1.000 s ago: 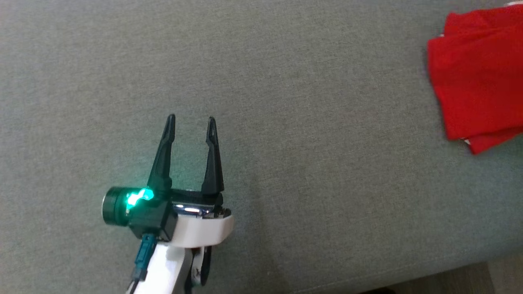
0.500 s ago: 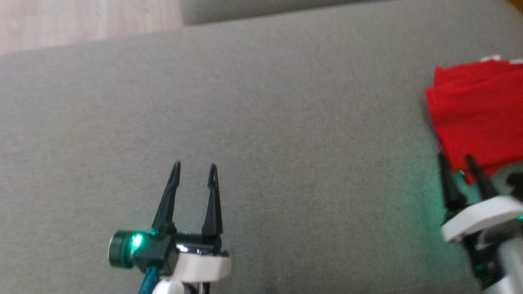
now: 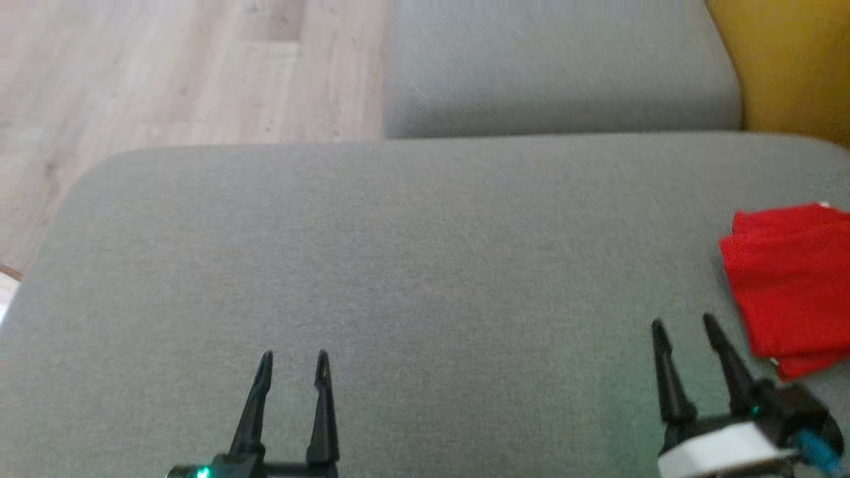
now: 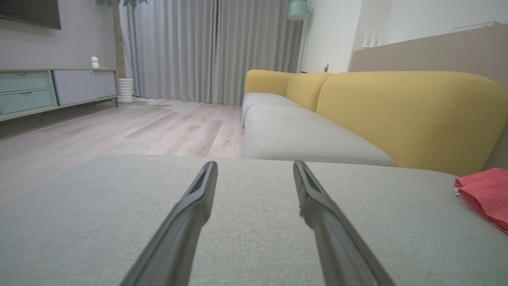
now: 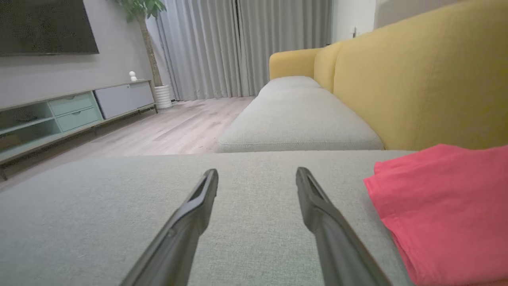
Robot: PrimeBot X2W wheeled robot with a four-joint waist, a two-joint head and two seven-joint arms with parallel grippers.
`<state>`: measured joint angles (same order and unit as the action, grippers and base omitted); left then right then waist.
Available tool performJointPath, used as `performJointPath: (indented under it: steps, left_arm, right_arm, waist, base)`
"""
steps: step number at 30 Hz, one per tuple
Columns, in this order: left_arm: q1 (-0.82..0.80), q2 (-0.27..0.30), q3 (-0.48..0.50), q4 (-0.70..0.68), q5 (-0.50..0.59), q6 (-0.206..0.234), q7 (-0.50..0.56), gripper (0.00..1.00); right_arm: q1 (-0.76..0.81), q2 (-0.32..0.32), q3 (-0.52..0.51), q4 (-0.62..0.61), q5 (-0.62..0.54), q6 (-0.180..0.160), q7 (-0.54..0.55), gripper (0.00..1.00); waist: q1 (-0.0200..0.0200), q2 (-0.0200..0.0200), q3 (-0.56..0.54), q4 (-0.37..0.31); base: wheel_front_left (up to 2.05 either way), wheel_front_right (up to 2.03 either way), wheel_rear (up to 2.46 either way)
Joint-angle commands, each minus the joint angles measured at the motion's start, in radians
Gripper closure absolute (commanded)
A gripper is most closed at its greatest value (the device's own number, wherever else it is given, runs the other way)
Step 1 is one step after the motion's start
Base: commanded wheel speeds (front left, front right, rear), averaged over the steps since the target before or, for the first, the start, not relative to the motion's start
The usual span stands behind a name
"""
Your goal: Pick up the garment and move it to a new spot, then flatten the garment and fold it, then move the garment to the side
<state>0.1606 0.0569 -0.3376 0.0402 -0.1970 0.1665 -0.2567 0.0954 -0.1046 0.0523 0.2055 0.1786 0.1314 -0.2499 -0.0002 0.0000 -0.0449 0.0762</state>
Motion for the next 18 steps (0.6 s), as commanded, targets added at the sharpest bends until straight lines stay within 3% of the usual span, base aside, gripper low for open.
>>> performJointPath:
  steps: [1,7,18]
  left_arm:
    - [-0.024,-0.007,0.037,-0.034,-0.003,-0.002,-0.005,0.00]
    - [0.002,-0.007,0.053,-0.037,0.012,-0.031,-0.005,0.00]
    - [0.009,-0.007,0.078,-0.019,0.034,-0.049,-0.005,0.00]
  right_arm:
    - [-0.007,-0.006,0.018,-0.038,-0.018,-0.001,-0.011,0.00]
    - [0.094,0.024,0.013,-0.113,-0.097,-0.001,-0.012,0.00]
    - [0.105,0.047,0.032,-0.113,-0.103,-0.001,-0.012,0.00]
  waist:
    - [0.0002,0.0000,-0.020,0.020]
    - [0.0002,0.0000,-0.031,0.029]
    - [0.0002,0.0000,-0.036,0.007]
  base:
    - [0.00,0.00,0.00]
    - [0.00,0.00,0.00]
    - [0.00,0.00,0.00]
